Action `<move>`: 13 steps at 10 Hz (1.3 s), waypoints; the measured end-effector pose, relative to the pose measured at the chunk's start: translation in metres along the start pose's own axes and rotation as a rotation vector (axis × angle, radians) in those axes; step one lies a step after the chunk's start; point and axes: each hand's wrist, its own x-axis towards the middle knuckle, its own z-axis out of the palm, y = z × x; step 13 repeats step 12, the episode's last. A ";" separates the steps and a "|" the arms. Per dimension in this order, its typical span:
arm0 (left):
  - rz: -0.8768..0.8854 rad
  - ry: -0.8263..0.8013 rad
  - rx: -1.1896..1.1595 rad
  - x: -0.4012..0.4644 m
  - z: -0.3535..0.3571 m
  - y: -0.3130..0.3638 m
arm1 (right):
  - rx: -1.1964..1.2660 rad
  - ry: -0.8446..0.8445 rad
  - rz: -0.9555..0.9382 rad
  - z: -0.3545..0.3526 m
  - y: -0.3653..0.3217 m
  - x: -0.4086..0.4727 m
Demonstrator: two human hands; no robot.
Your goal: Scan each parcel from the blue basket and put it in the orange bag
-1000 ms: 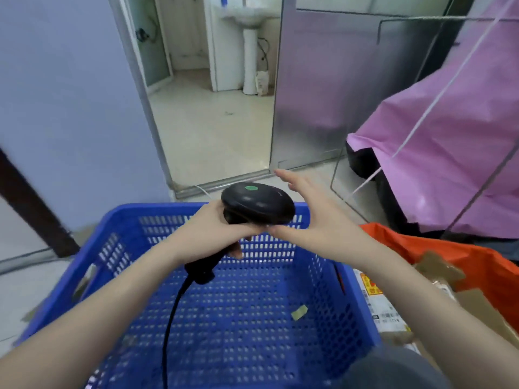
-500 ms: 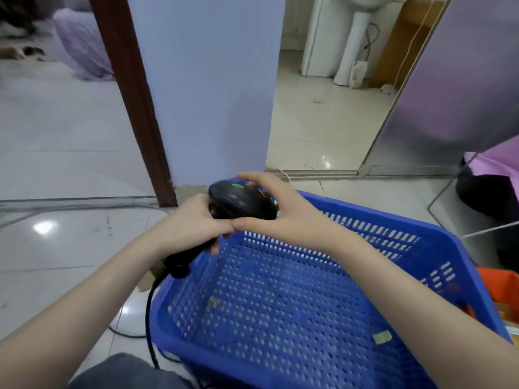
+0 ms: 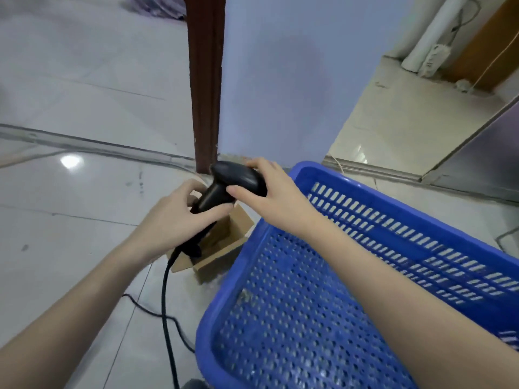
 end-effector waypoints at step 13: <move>0.086 -0.100 0.469 0.045 0.067 -0.127 | -0.433 -0.093 0.002 0.053 0.038 0.026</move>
